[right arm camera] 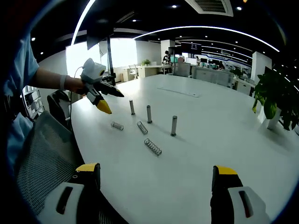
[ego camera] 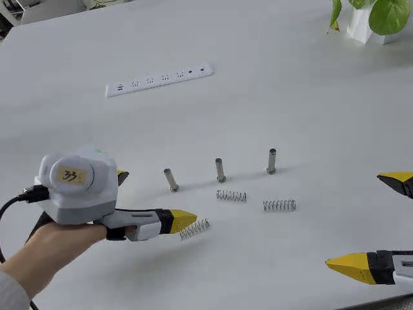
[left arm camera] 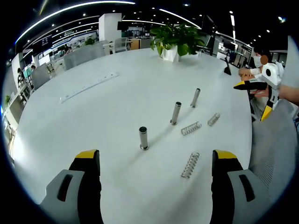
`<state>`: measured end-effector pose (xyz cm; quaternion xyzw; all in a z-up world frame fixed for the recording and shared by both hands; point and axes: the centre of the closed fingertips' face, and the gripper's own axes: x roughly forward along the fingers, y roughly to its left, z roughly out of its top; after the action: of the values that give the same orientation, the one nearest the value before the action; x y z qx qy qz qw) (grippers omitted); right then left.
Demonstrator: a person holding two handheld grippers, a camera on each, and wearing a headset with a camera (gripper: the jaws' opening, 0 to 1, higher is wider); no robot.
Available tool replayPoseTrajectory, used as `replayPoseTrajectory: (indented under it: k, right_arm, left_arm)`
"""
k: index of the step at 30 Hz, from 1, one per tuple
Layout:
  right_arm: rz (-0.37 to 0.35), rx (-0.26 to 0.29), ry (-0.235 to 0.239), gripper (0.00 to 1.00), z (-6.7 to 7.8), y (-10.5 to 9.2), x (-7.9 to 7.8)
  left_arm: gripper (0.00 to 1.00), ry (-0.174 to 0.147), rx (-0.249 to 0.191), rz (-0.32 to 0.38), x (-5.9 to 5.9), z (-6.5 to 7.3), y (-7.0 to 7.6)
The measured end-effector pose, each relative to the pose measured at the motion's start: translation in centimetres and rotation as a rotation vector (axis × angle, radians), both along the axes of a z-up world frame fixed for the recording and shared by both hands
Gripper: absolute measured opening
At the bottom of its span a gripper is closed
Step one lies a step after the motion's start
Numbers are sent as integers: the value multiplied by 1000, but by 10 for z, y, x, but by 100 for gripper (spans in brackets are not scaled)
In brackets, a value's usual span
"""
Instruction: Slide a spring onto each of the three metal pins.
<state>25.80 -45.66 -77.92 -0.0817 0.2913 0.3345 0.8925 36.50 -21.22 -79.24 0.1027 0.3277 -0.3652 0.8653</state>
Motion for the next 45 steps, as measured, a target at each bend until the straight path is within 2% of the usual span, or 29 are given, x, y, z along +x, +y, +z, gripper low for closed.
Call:
replayPoseTrajectory:
  k: [4,8,10,11,13,26,31,36,38,40,45]
  right_arm:
    - [8,-5,-2,99,1,0,1]
    - [15,-9,-2,99,1,0,2]
    - [19,-12,-1,99,2,0,3]
    - [21,-12,-1,99,2,0,3]
    - [26,-15,1,99,2,0,4]
    - [81,-36,-10,99,9,10,14]
    - [95,-45,-9,99,8,13,13]
    - [97,-45,-4,99,6,13,11]
    - [95,-43,-2,99,6,13,11]
    - [93,-41,-2,99,5,12,10]
    - [86,-43,0,99,5,10,8]
  left_arm:
    - [99,-26,-10,-6,-5,3,4]
    - [99,-30,-18,2,-12,3,9]
    - [99,-34,-8,5,-17,2,12]
    - [99,-55,-13,-4,-21,3,11]
    - [99,-45,-7,-2,-26,2,12]
    - [95,-74,-46,32,-45,5,20]
    - [92,-70,-59,26,-53,2,18]
    - [88,-68,-49,3,-59,-3,14]
    - [84,-74,-45,-18,-60,-4,12]
    - [77,-66,-49,-42,-61,-5,9]
    - [71,-80,-33,-90,-57,-4,2]
